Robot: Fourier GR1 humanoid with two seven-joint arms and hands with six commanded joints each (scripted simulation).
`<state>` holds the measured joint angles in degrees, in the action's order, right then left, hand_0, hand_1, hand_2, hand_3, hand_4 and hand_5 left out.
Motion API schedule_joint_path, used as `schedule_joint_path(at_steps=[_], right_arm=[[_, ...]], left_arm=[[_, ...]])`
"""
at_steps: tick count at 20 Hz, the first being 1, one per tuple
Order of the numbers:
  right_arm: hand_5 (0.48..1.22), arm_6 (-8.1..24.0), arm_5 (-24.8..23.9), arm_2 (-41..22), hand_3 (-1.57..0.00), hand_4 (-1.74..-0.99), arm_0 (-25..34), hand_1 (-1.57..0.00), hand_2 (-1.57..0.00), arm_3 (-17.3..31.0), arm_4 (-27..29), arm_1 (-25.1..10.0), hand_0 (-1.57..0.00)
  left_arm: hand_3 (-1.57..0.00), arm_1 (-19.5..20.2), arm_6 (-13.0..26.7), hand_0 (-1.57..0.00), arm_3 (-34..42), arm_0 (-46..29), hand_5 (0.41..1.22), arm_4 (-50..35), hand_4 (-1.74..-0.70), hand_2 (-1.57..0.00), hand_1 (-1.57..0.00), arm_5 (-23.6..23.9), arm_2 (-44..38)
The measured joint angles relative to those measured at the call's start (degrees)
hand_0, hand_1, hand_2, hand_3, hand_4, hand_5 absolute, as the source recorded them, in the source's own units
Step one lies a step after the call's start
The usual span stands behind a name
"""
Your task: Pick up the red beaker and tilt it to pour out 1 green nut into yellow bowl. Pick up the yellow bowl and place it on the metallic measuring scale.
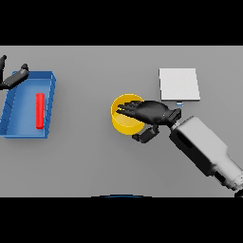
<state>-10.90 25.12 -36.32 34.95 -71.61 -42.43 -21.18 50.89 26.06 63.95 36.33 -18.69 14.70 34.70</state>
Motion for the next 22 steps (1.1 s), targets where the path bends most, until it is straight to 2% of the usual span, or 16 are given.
schedule_joint_path(at_steps=[1, 3, 5, 8, 11, 13, 15, 17, 18, 20, 22], right_arm=[[0.692, 0.45, 0.3, -0.22, 0.0, -1.277, 0.71, 0.0, 0.0, 0.91, -0.21, 0.36, 0.0], [0.699, -1.15, 0.51, -0.55, 0.0, -1.279, 0.54, 0.0, 0.0, 1.82, -0.23, -0.17, 0.0], [0.706, -0.82, 0.33, -0.53, 0.0, -1.285, 1.29, 0.0, 0.0, 3.26, -0.24, 0.6, 0.0], [0.721, -2.77, 0.07, -1.15, -0.04, -1.289, 1.65, 0.0, -0.02, 4.7, -0.21, 1.39, 0.0], [0.8, -2.83, -1.23, -1.0, -0.12, -1.333, 1.49, -0.01, -0.08, 6.57, -0.39, 2.19, 0.0], [0.875, -1.76, -0.9, -0.74, -0.24, -1.396, 1.78, -0.14, -0.2, 6.82, -0.19, 2.67, -0.17], [0.999, -2.19, 0.06, -1.13, -0.42, -1.479, 1.64, -0.38, -0.38, 5.59, -0.33, 1.75, -0.47], [1.079, -2.84, -0.72, -1.93, -0.83, -1.469, 1.73, -0.65, -0.59, 6.11, -1.35, 1.75, -0.78], [1.108, -2.6, -0.42, -1.87, -0.98, -1.521, 1.68, -0.81, -0.79, 5.96, -1.19, 1.76, -0.94], [1.148, -2.88, 0.35, -1.65, -1.03, -1.594, 1.72, -1.08, -1.07, 5.58, -0.43, 1.63, -1.17], [1.175, -2.09, 0.89, -1.8, -1.09, -1.642, 1.92, -1.26, -1.25, 5.35, -0.26, 1.82, -1.31]], left_arm=[[0.0, -0.41, 0.34, 0.0, -0.34, 0.59, 0.723, -0.23, -0.8, 0.0, 0.0, -0.32, -0.07], [0.0, -0.23, 0.95, 0.0, 0.48, 0.7, 0.725, -0.19, -0.79, 0.0, 0.0, -0.1, 0.04], [0.0, 0.32, 1.26, 0.0, 1.0, 0.99, 0.728, 0.21, -0.79, 0.0, 0.0, -0.1, 0.21], [0.0, 0.29, 1.48, 0.0, 1.13, 0.42, 0.729, -0.11, -0.79, 0.0, 0.0, 0.1, 0.14], [0.0, 0.65, 2.32, 0.0, 2.48, 0.18, 0.732, -0.19, -0.79, 0.0, 0.0, 0.76, 0.2], [0.0, 0.57, 2.42, 0.0, 2.75, 0.18, 0.73, -0.29, -0.8, 0.0, 0.0, 0.98, 0.14], [0.0, 0.28, 2.54, 0.0, 2.28, 0.44, 0.729, 0.06, -0.79, 0.0, 0.0, 1.06, 0.34], [0.0, 0.61, 2.07, 0.0, 2.18, 0.22, 0.732, 0.1, -0.79, 0.0, 0.0, 0.89, 0.25], [0.0, 0.52, 2.32, 0.0, 2.01, 0.4, 0.733, 0.46, -0.79, 0.0, 0.0, 0.79, 0.57], [0.0, 0.04, 1.85, 0.0, 2.37, 0.22, 0.736, 0.35, -0.79, 0.0, 0.0, 1.25, 0.57], [0.0, 0.68, 2.34, 0.0, 2.34, 0.49, 0.734, 0.32, -0.79, 0.0, 0.0, 0.82, 0.44]])
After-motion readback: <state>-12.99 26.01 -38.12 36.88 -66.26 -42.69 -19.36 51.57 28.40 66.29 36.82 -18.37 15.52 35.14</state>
